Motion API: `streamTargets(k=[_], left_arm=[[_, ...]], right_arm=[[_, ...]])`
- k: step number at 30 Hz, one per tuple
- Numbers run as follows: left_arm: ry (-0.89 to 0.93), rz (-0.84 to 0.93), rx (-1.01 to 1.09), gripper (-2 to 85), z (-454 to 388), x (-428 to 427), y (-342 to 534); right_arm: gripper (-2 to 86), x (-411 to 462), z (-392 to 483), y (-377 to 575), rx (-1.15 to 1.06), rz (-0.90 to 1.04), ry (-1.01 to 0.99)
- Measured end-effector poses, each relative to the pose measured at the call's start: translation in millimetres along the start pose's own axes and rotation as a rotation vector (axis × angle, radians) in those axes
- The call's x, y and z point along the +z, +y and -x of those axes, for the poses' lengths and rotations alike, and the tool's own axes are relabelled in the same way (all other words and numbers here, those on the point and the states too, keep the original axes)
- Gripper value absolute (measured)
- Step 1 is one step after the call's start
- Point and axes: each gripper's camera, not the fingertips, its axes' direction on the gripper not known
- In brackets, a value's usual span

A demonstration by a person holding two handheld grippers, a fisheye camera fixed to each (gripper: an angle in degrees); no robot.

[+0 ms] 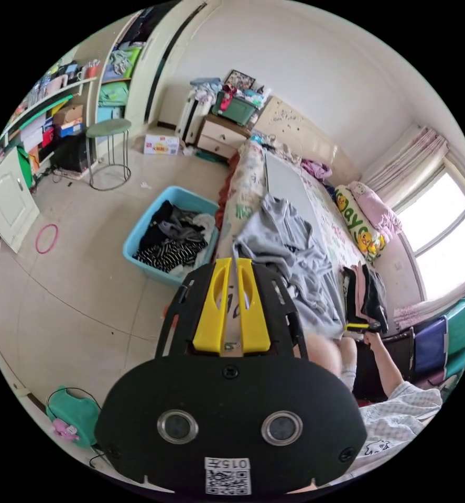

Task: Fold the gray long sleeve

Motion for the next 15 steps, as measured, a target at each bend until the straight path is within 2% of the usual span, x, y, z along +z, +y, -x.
streamTargets(k=[4, 7, 12, 15], left_arm=[[0.027, -0.011, 0.01, 0.8, 6, 4, -34], [0.061, 0.045, 0.043, 2.2, 1, 43, -66], [0.115, 0.195, 0.108, 6.7, -33, 165, -158], [0.144, 0.238, 0.128, 8.2, -65, 241, -218]], right_arm=[[4.1, -1, 2, -14, -0.039, 0.03, -0.042], [5.6, -32, -21, -29, 0.018, -0.055, -0.202], [7.8, -108, -61, -107, 0.141, -0.328, -0.235], [9.7, -125, -57, -189, 0.121, -0.397, -0.231]])
